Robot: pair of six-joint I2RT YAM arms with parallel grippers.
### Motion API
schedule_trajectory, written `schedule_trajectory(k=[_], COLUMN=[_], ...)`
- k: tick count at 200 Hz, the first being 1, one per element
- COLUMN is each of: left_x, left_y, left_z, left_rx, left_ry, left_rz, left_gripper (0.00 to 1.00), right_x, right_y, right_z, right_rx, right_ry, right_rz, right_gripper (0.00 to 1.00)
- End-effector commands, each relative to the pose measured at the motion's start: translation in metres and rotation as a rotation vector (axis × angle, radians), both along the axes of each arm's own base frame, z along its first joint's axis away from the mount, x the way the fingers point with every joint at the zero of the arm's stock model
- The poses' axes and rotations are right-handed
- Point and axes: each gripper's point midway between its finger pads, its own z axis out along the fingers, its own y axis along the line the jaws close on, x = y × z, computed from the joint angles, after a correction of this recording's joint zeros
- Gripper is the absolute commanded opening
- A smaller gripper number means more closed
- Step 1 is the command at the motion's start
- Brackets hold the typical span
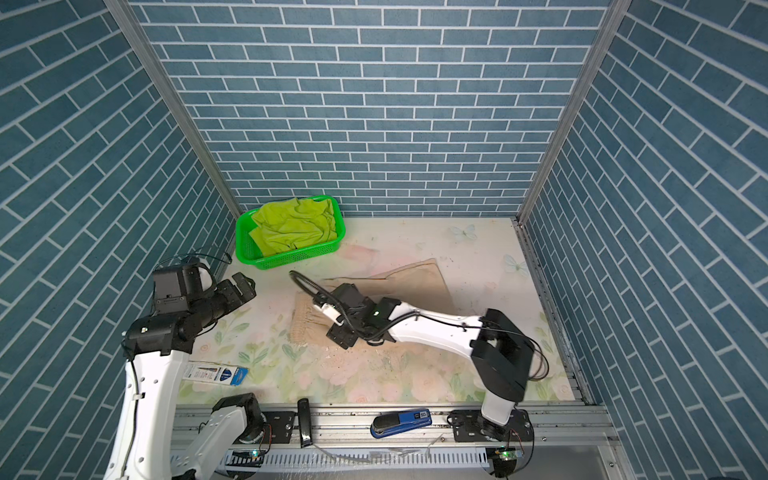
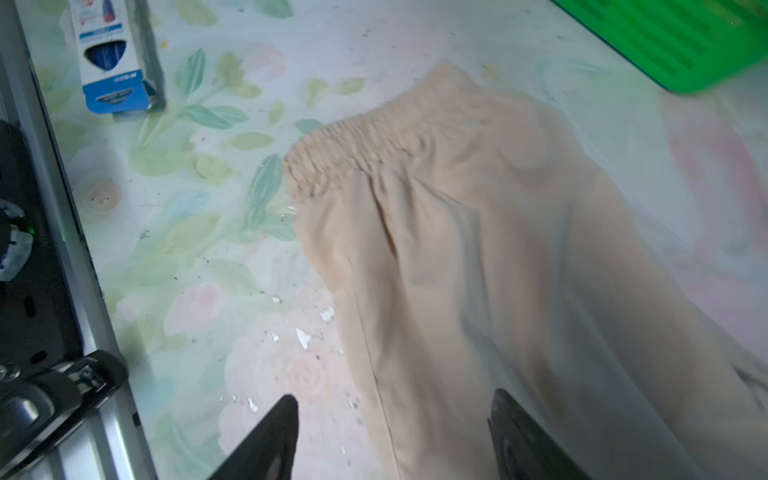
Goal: Fold and stack the shorts
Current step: 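Lay the leg end on the waistband with right gripper while left gripper withdraws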
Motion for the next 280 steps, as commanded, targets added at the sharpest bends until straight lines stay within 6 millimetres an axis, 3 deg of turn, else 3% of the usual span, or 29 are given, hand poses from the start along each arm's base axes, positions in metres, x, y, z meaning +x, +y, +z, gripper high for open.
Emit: schedule_trajectory(k=[1,18,23,27,61,90,92,96,160,176,184,196,215,232,257,264,280], left_x=[-0.032,-0.046,-0.049,-0.051,-0.06,-0.061,-0.061,-0.06,-0.063,-0.063,-0.062,-0.06,-0.059,-0.056,-0.047,-0.044,-0.036], left_y=[-0.005,0.006,0.007,0.007,0.008,0.007,0.007,0.006,0.009,0.009,0.008,0.007,0.006,0.003,-0.005,-0.009,-0.024], left_z=[-0.02,-0.016,-0.013,-0.012,-0.009,-0.012,-0.012,-0.012,-0.01,-0.01,-0.01,-0.011,-0.014,-0.019,-0.032,-0.037,-0.051], left_rx=[-0.032,-0.004,-0.006,-0.007,0.008,0.008,0.005,0.0,0.029,0.028,0.023,0.015,0.006,-0.016,-0.073,-0.103,-0.203], left_ry=[0.112,0.12,0.11,0.102,0.086,0.11,0.109,0.109,0.135,0.135,0.136,0.142,0.154,0.169,0.203,0.214,0.222], left_rz=[-0.018,0.059,0.072,0.077,0.09,0.084,0.082,0.078,0.069,0.065,0.061,0.054,0.048,0.036,-0.002,-0.015,-0.051], left_gripper=[1.0,1.0,1.0,1.0,1.0,1.0,1.0,1.0,1.0,1.0,1.0,1.0,1.0,1.0,1.0,1.0,1.0], right_x=[-0.012,-0.014,-0.013,-0.013,-0.005,0.013,0.015,0.017,0.031,0.034,0.034,0.035,0.038,0.037,0.035,0.035,0.032], right_y=[0.033,0.052,0.056,0.059,0.076,0.085,0.085,0.085,0.099,0.097,0.096,0.095,0.095,0.099,0.1,0.1,0.097], right_z=[-0.013,-0.025,-0.029,-0.031,-0.047,-0.051,-0.062,-0.066,-0.099,-0.108,-0.112,-0.114,-0.107,-0.087,-0.052,-0.03,-0.018], right_rx=[-0.055,-0.076,-0.085,-0.09,-0.122,-0.161,-0.186,-0.198,-0.309,-0.339,-0.351,-0.351,-0.306,-0.209,-0.005,0.074,0.162], right_ry=[-0.119,-0.13,-0.137,-0.145,-0.195,-0.286,-0.291,-0.299,-0.368,-0.362,-0.349,-0.334,-0.3,-0.277,-0.239,-0.229,-0.211], right_rz=[0.154,0.178,0.182,0.185,0.201,0.176,0.18,0.18,0.249,0.255,0.257,0.25,0.209,0.177,0.125,0.11,0.091], right_gripper=[0.75,0.78,0.95,0.98,0.99,0.99,0.99,0.99,0.96,0.88,0.8,0.6,0.17,0.0,0.0,0.0,0.0])
